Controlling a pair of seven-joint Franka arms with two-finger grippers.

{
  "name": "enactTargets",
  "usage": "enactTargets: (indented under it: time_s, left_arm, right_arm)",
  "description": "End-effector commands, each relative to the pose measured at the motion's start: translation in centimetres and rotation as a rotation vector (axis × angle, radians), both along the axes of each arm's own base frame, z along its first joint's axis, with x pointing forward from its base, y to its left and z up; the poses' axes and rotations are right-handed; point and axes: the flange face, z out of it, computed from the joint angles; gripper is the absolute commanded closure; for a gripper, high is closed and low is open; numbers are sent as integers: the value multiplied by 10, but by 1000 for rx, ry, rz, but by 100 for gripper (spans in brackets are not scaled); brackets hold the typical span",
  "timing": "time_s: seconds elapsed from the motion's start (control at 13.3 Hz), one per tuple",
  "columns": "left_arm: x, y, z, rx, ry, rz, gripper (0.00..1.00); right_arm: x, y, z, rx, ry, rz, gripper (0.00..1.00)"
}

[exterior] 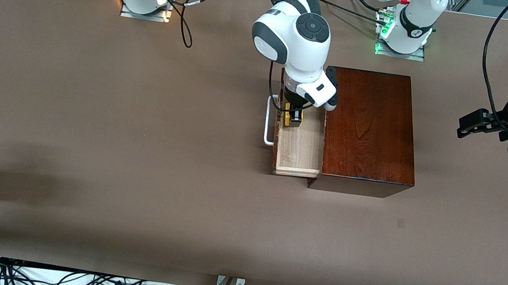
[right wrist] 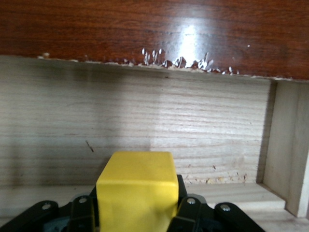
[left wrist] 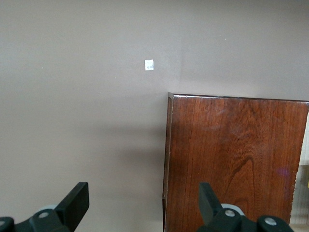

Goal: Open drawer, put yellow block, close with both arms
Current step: 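Lower the cube into the drawer and open the right gripper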

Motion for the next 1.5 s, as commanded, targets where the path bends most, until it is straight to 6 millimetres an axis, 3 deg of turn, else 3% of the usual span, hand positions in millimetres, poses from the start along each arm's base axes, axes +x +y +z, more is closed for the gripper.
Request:
enactTargets:
  time_s: [0.0,1.05,1.12,1.2,1.27,1.42]
  left_arm:
    - [4,1,5,25,-11,-12,0]
    - [4,1,5,25,-11,-12,0]
    - [4,1,5,25,-11,-12,0]
    - [4,1,5,25,-11,-12,0]
    - [4,1,5,25,-11,-12,0]
    - [4,1,5,25,-11,-12,0]
  right_arm:
    - [4,8,-11,6,-29,24,93]
    - [0,14,-44,-7,-39,31,93]
    - [0,13,-44,-12,-35,26,77]
    - [0,13,-41,-11,-34,11,18]
    - [0,11,-41,-26,-23,-3,0]
    - [-5,7,-34,-69,13,-24,0]
